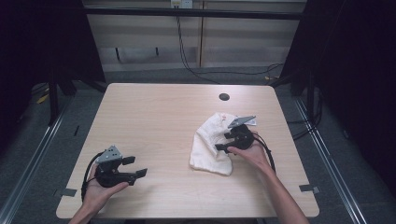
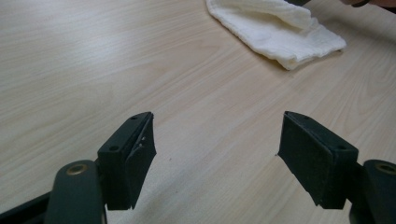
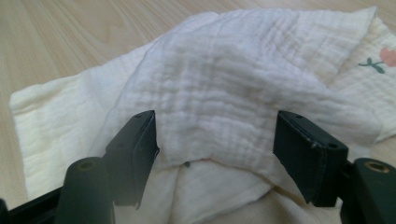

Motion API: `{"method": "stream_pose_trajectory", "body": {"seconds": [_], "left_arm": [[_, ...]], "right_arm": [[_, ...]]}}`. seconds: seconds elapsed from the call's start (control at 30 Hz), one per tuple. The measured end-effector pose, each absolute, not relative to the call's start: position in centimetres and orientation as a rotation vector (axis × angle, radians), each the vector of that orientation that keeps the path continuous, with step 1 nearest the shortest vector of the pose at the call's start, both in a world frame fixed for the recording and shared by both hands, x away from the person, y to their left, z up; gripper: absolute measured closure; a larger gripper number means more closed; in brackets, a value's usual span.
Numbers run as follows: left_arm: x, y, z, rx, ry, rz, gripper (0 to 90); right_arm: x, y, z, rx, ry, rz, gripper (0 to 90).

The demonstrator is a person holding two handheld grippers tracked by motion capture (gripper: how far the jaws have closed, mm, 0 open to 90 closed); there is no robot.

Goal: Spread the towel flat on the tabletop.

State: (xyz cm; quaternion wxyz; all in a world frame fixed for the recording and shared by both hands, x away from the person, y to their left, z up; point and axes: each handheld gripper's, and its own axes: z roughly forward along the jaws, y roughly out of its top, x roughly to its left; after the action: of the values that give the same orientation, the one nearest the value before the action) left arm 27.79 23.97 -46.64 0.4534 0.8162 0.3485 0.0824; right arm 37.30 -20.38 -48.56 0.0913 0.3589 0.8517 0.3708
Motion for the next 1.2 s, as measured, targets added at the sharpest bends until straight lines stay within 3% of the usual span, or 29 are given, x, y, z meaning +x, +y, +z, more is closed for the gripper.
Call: {"method": "stream_pose_trajectory", "body": {"seconds": [0.23, 0.33, 0.57, 0.67, 0.97, 1.07, 1.2], "left_arm": [[26.9, 24.4, -46.4, 2.013, 0.858, 0.223, 26.5], [26.9, 24.4, -46.4, 2.008, 0.855, 0.223, 26.5], [27.0, 24.2, -46.6, 2.025, 0.855, 0.22, 26.6], [27.0, 24.1, -46.5, 2.029, 0.849, 0.224, 26.7], [27.1, 24.2, -46.7, 2.033, 0.861, 0.234, 28.2], [27.0, 24.3, -46.6, 2.025, 0.846, 0.236, 34.4], [26.8, 24.3, -46.5, 2.019, 0.833, 0.234, 36.3]], "right_arm": [[37.5, -19.6, -50.0, 1.047, 2.566, 1.01, 30.7], [37.3, -19.3, -49.8, 1.048, 2.572, 0.995, 39.2], [36.9, -19.5, -50.0, 1.041, 2.582, 1.08, 69.1], [36.7, -19.5, -50.1, 1.055, 2.584, 1.109, 75.6], [36.0, -19.1, -50.0, 1.061, 2.594, 1.115, 80.4], [35.4, -18.8, -50.0, 1.036, 2.615, 1.117, 80.6], [34.8, -18.6, -49.9, 1.049, 2.617, 1.106, 80.9]]}}
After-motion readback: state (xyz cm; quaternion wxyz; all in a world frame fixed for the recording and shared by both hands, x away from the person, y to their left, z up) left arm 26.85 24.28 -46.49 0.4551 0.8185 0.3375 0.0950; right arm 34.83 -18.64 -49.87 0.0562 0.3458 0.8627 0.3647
